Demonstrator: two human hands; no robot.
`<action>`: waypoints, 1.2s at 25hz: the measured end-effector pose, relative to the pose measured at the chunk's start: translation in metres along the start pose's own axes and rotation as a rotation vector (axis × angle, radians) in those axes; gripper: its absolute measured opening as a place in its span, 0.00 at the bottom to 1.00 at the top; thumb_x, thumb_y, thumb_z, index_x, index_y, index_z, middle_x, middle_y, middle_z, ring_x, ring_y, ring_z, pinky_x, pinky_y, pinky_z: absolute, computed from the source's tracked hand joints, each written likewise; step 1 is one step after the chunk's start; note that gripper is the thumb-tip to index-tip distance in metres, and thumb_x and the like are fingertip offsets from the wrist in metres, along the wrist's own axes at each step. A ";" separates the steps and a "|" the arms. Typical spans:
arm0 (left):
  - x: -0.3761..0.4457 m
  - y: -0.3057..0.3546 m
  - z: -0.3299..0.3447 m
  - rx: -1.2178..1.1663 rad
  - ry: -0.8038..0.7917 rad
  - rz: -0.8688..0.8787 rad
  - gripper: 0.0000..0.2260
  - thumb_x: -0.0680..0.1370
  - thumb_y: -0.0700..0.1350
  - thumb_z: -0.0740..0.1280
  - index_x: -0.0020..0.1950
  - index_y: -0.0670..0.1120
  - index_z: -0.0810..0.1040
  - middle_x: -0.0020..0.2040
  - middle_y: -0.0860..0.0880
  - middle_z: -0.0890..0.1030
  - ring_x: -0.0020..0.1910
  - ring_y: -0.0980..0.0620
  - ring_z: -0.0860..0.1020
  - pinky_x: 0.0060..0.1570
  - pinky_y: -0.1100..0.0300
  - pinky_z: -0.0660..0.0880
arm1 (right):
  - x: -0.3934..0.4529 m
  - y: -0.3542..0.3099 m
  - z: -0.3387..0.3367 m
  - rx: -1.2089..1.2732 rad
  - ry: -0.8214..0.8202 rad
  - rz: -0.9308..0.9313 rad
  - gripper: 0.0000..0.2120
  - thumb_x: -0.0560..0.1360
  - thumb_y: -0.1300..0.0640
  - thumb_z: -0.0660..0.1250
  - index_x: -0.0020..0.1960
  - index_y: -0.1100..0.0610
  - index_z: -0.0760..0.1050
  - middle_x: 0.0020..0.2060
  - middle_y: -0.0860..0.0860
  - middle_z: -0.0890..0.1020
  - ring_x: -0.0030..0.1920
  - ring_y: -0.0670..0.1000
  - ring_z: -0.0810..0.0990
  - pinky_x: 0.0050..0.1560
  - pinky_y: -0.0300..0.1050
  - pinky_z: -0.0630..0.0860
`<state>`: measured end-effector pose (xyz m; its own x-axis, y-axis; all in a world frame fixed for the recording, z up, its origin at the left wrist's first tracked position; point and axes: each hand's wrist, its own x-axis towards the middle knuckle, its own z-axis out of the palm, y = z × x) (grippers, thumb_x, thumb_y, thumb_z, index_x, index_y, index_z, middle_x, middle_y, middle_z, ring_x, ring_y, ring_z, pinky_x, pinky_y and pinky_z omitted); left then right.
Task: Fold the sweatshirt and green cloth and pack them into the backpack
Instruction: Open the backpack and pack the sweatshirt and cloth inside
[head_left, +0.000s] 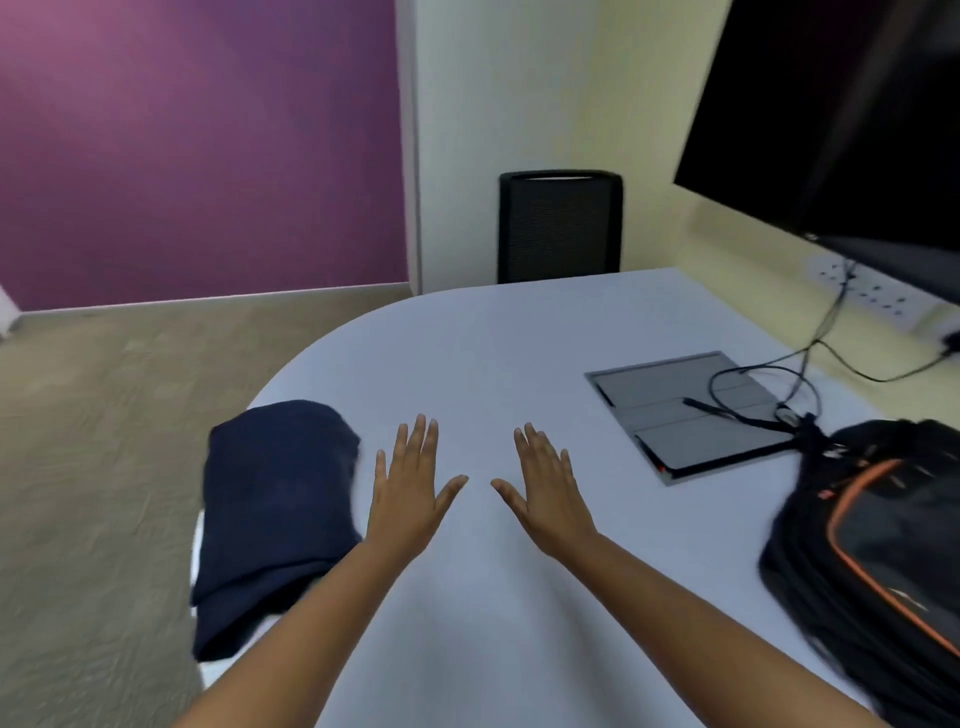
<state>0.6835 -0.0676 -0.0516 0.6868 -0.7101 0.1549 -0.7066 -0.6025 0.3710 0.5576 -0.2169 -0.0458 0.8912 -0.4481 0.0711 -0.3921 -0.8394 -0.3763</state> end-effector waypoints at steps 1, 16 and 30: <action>0.004 0.023 0.005 -0.006 -0.016 0.040 0.41 0.65 0.74 0.27 0.71 0.49 0.29 0.73 0.54 0.31 0.74 0.52 0.34 0.71 0.50 0.35 | -0.011 0.017 -0.013 -0.001 0.027 0.026 0.41 0.70 0.30 0.36 0.76 0.52 0.37 0.76 0.49 0.40 0.73 0.42 0.34 0.72 0.45 0.32; 0.000 0.343 0.152 -0.215 -0.380 0.402 0.52 0.60 0.78 0.29 0.77 0.49 0.40 0.78 0.49 0.43 0.77 0.52 0.44 0.73 0.46 0.44 | -0.216 0.316 -0.136 -0.219 0.170 0.687 0.57 0.56 0.25 0.18 0.77 0.54 0.41 0.77 0.52 0.46 0.76 0.52 0.43 0.74 0.52 0.41; 0.054 0.409 0.250 -0.555 -0.765 -0.065 0.46 0.68 0.67 0.66 0.76 0.42 0.53 0.74 0.40 0.60 0.73 0.42 0.60 0.71 0.46 0.62 | -0.282 0.455 -0.122 0.480 0.464 1.417 0.48 0.70 0.40 0.68 0.76 0.59 0.45 0.73 0.62 0.59 0.72 0.63 0.59 0.71 0.58 0.59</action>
<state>0.3894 -0.4432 -0.1204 0.2851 -0.8458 -0.4508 -0.3536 -0.5300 0.7708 0.0995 -0.5101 -0.1241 -0.3079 -0.8851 -0.3490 -0.6303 0.4645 -0.6220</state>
